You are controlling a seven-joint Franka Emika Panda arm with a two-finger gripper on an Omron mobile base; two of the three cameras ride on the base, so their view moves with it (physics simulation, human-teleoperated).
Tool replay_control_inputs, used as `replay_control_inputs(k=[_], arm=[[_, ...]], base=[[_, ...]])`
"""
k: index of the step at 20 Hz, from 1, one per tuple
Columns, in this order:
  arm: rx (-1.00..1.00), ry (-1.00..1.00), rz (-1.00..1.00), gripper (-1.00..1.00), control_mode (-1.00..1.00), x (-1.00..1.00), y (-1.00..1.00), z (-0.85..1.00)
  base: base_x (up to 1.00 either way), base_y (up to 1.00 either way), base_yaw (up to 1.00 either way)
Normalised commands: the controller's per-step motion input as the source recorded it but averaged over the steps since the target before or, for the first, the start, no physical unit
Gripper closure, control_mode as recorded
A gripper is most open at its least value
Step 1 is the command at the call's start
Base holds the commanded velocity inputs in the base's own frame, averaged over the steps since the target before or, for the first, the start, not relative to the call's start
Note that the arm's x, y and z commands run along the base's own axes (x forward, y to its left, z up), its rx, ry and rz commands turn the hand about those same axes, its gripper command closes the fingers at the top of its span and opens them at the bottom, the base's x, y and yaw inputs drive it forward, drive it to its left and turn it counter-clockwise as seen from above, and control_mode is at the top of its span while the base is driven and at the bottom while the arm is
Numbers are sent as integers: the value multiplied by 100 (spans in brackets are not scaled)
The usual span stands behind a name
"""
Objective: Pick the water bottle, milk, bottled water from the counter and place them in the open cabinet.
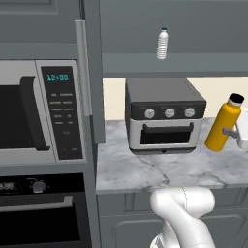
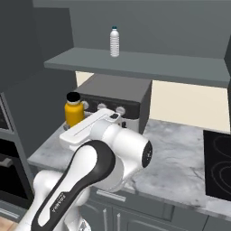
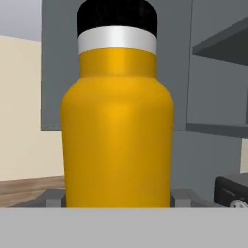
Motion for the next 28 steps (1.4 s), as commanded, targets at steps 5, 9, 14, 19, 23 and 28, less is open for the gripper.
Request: replay_control_inputs(k=[5,9,14,19,23,28], arm=[[0,0,-2,100,-100,-2,0,0],[0,1,-26,100,-100,-28,-8,25],[-4,4,-37,100,-100,-20,-14,44],[-9,3,-29,100,-100,-3,-18,43],[-8,0,-22,100,-100,0,-18,58],[-6,0,-16,100,-100,2,-20,53]], base=[[3,0,0],[0,0,0],[0,0,0],[0,0,0],[0,0,0],[0,0,0]])
